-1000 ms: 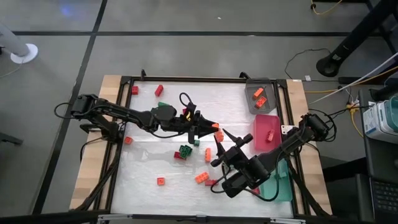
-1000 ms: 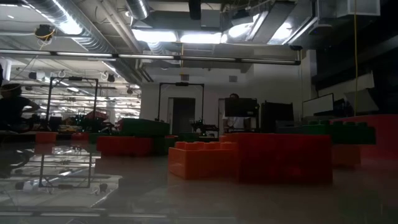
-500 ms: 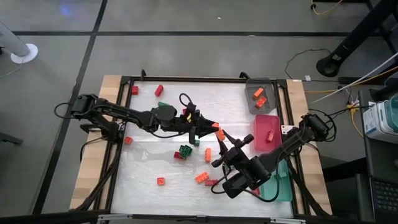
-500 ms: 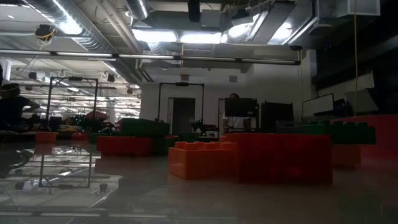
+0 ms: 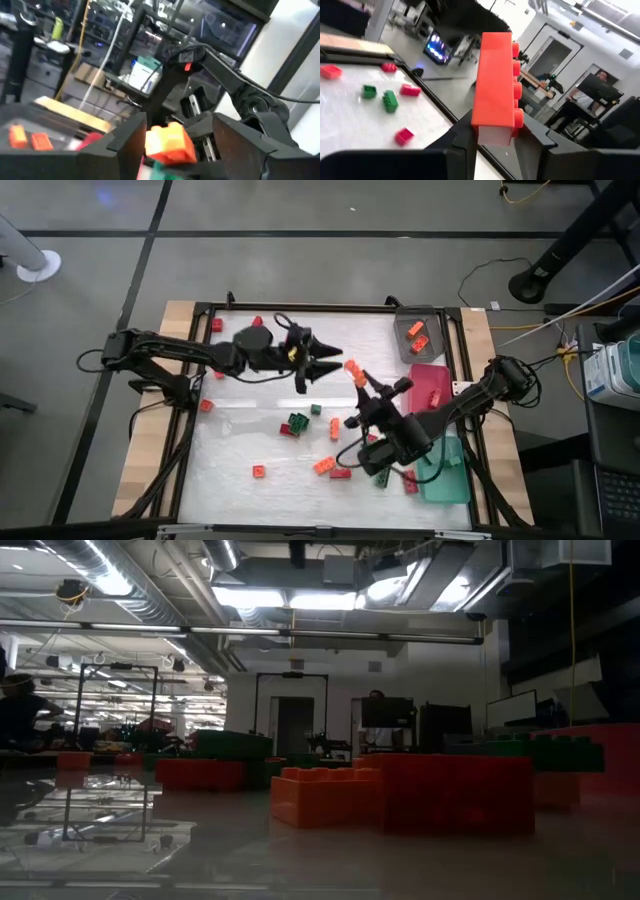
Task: Sort blocks
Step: Put the orange game piece into the black bin
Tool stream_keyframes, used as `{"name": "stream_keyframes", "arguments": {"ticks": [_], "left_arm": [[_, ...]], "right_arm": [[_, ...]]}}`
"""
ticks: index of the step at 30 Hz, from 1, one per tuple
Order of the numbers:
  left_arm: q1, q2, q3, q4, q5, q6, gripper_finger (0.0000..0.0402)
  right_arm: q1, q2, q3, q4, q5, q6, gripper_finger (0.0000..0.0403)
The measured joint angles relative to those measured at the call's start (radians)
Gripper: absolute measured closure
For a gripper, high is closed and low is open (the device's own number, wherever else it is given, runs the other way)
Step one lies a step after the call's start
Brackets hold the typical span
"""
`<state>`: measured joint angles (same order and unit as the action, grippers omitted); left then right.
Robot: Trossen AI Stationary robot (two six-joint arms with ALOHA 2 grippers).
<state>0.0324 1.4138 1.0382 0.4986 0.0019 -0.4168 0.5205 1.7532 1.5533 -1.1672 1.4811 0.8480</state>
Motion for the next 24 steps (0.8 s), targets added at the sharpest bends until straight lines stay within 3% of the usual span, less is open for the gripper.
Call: {"name": "stream_keyframes", "arguments": {"ticks": [7,11,19,24], "left_arm": [[0.052,-0.141,0.000,-0.262,-0.002,0.037,0.0185],[0.037,-0.177,0.000,-0.431,0.000,0.034,0.0185],[-0.023,-0.186,0.000,-0.688,-0.002,0.032,0.0185],[-0.049,-0.186,0.000,-0.751,-0.005,0.032,0.0185]], "right_arm": [[-0.089,-0.164,0.000,-0.251,-0.145,0.001,0.0302],[-0.203,-0.281,-0.004,-0.404,-0.265,0.004,0.0302],[-0.598,-0.562,-0.158,-0.364,-0.497,-0.090,0.0302],[-0.847,-0.692,-0.338,-0.077,-0.683,-0.244,0.0302]]}}
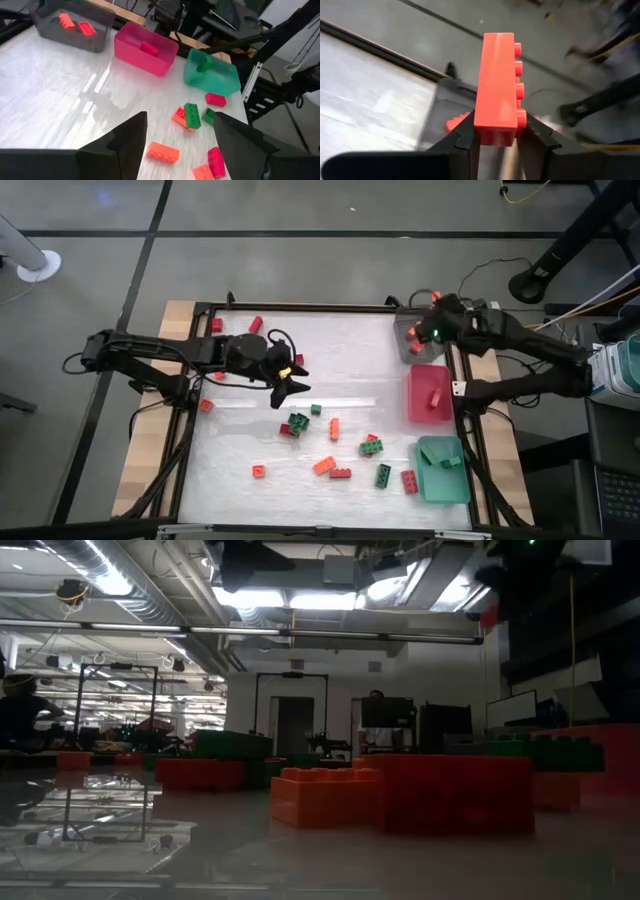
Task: Sort blocks
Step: Put the orange game piece into the black bin, then put the green game piece into the blue bin
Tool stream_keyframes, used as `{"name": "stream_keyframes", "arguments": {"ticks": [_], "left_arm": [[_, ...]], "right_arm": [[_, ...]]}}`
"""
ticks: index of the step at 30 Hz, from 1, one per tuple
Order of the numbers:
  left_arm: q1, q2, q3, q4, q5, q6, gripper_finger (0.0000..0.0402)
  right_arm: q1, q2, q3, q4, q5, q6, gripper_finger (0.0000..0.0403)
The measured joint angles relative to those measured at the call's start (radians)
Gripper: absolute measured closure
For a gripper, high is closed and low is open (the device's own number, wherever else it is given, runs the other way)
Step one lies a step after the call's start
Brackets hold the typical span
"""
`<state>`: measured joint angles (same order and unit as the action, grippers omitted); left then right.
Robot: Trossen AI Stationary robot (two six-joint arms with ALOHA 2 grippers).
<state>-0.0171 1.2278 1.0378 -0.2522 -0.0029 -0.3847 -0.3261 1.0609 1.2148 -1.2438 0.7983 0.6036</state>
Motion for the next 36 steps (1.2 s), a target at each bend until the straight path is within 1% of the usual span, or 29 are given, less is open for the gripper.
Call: {"name": "stream_keyframes", "arguments": {"ticks": [3,6,8,9,11,16,18,25,30,36], "left_arm": [[-0.003,0.000,0.000,0.000,-0.001,0.000,0.0185],[-0.003,0.000,0.000,-0.001,-0.001,0.000,0.0185],[-0.003,0.000,0.000,-0.001,-0.001,0.000,0.0185],[-0.003,0.000,0.000,-0.003,-0.001,0.000,0.0185],[-0.003,0.000,0.000,-0.013,-0.001,0.000,0.0185],[-0.003,0.000,0.000,-0.065,-0.001,0.000,0.0185],[-0.003,0.000,0.000,-0.101,-0.001,-0.001,0.0185],[-0.003,0.000,0.000,-0.219,-0.021,-0.001,0.0185],[-0.003,0.000,0.000,-0.293,-0.021,-0.003,0.0185],[-0.034,0.029,0.000,-0.377,-0.023,-0.096,0.0185]], "right_arm": [[-0.140,-0.025,-0.116,0.245,-0.171,-0.132,0.0302],[-0.270,-0.009,-0.204,0.439,-0.351,-0.223,0.0302],[-0.343,0.025,-0.243,0.516,-0.455,-0.244,0.0302],[-0.377,0.043,-0.256,0.527,-0.493,-0.250,0.0302],[-0.440,0.082,-0.269,0.525,-0.540,-0.265,0.0302],[-0.534,0.172,-0.283,0.488,-0.616,-0.270,0.0301],[-0.554,0.201,-0.283,0.488,-0.618,-0.270,0.0294],[-0.559,0.266,-0.282,0.487,-0.618,-0.270,0.0252],[-0.559,0.283,-0.282,0.486,-0.617,-0.270,0.0226],[-0.558,0.283,-0.282,0.484,-0.636,-0.268,0.0209]]}}
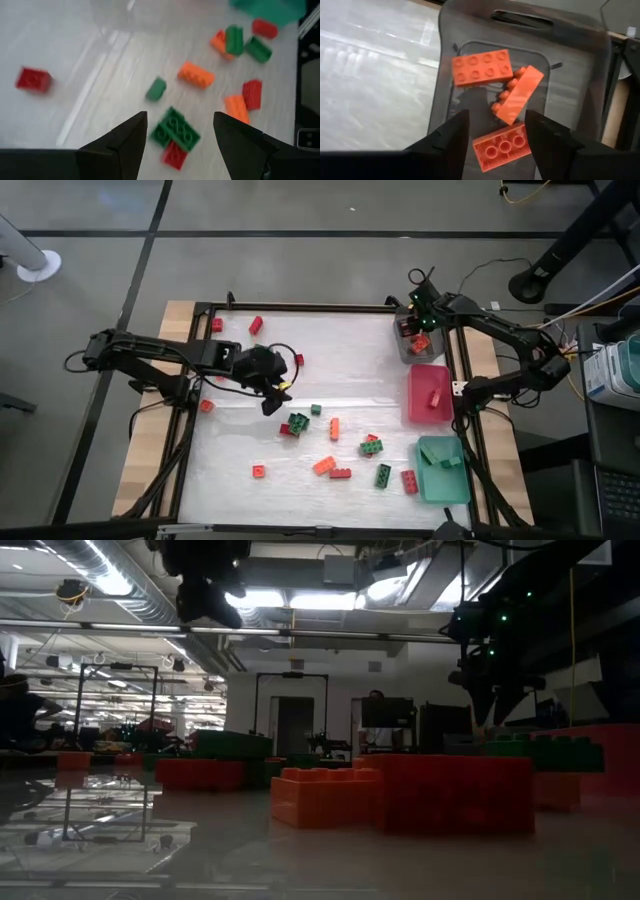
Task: Sort blocks
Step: Put the green game piece into the blue bin
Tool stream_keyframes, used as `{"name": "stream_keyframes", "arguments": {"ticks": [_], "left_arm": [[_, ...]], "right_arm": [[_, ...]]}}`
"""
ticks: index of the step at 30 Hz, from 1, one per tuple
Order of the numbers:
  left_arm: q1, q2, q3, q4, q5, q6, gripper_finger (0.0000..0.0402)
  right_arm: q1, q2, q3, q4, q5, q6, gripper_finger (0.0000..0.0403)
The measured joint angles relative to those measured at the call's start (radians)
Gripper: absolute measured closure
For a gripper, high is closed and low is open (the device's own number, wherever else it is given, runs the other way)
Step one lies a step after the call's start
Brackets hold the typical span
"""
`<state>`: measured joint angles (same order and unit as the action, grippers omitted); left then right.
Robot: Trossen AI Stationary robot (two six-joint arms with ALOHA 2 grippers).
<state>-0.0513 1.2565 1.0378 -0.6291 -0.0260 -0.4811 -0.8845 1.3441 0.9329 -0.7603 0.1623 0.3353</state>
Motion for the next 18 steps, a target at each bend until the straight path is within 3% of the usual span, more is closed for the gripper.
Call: {"name": "stream_keyframes", "arguments": {"ticks": [5,11,15,18], "left_arm": [[-0.030,0.056,0.000,-0.034,-0.003,-0.027,0.0185],[-0.036,0.108,0.000,-0.042,-0.004,0.005,0.0185],[-0.033,0.127,0.000,-0.041,-0.005,0.017,0.0185],[-0.032,0.127,0.000,-0.040,-0.007,0.017,0.0185]], "right_arm": [[0.000,0.000,0.000,-0.034,-0.117,-0.001,0.0213],[0.024,-0.021,0.000,-0.044,-0.440,-0.087,0.0227],[0.115,-0.067,0.000,-0.043,-0.594,-0.111,0.0230],[0.227,-0.105,0.001,-0.043,-0.642,-0.112,0.0231]]}}
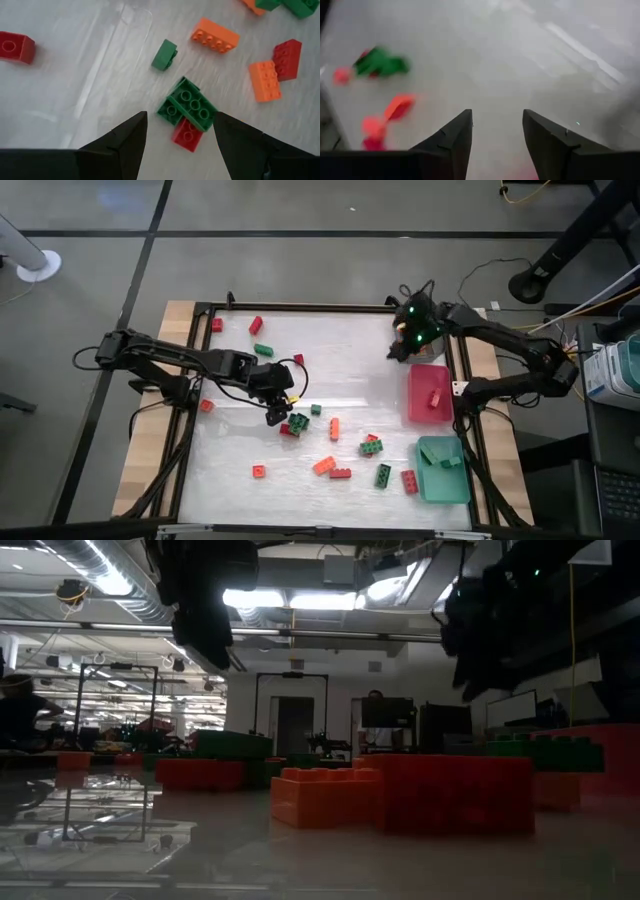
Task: Sort blocks
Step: Put the green game piece into the blue bin
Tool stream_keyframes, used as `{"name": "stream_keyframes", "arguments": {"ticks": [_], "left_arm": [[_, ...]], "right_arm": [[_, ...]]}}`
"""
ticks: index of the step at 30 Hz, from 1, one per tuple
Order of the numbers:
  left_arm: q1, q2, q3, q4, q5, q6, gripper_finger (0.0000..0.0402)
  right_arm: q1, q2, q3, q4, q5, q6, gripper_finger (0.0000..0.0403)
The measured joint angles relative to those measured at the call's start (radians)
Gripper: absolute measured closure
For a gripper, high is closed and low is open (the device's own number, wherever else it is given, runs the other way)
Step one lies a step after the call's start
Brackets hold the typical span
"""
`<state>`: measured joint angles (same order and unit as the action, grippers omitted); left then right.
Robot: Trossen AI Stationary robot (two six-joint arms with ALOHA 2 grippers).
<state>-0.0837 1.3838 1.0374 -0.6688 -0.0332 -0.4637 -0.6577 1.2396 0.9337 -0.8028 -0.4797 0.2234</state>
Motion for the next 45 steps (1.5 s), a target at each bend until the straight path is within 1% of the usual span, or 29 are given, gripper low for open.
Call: {"name": "stream_keyframes", "arguments": {"ticks": [4,6,11,14,19,21,24,27,29,33,35,40,45], "left_arm": [[0.000,0.000,0.000,0.000,-0.001,0.000,0.0185],[0.000,0.000,0.000,0.000,-0.001,0.000,0.0185],[0.000,0.000,0.000,0.000,-0.005,0.000,0.0185],[0.000,0.000,0.000,0.000,-0.005,0.000,0.0185],[0.000,0.000,0.000,0.000,-0.005,0.000,0.0185],[0.000,0.000,0.000,0.000,-0.005,0.000,0.0185],[0.000,0.000,0.000,0.000,-0.005,0.000,0.0185],[0.000,0.000,0.000,0.000,-0.005,0.000,0.0185],[0.000,0.000,0.000,0.000,-0.005,0.000,0.0185],[0.000,0.000,0.000,0.000,-0.005,0.000,0.0185],[0.000,0.000,0.000,0.000,-0.005,0.000,0.0185],[0.000,0.000,0.000,0.000,-0.005,-0.001,0.0185],[0.000,-0.001,0.000,0.000,-0.005,-0.001,0.0185]], "right_arm": [[0.192,-0.041,0.000,0.001,-0.004,0.007,0.0231],[0.285,-0.046,0.000,0.001,-0.004,0.039,0.0231],[0.496,-0.035,0.000,0.005,0.011,0.217,0.0231],[0.600,-0.017,0.000,0.009,0.016,0.319,0.0231],[0.718,0.024,0.000,0.052,0.017,0.436,0.0224],[0.746,0.045,0.000,0.063,0.017,0.473,0.0211],[0.781,0.084,0.000,0.088,0.018,0.510,0.0179],[0.809,0.128,0.000,0.128,0.025,0.483,0.0146],[0.828,0.156,0.000,0.153,0.026,0.419,0.0131],[0.870,0.194,0.000,0.185,0.041,0.277,0.0118],[0.896,0.203,0.000,0.189,0.090,0.219,0.0117],[0.965,0.205,0.000,0.229,0.257,0.085,0.0117],[1.022,0.205,0.000,0.230,0.394,0.059,0.0117]]}}
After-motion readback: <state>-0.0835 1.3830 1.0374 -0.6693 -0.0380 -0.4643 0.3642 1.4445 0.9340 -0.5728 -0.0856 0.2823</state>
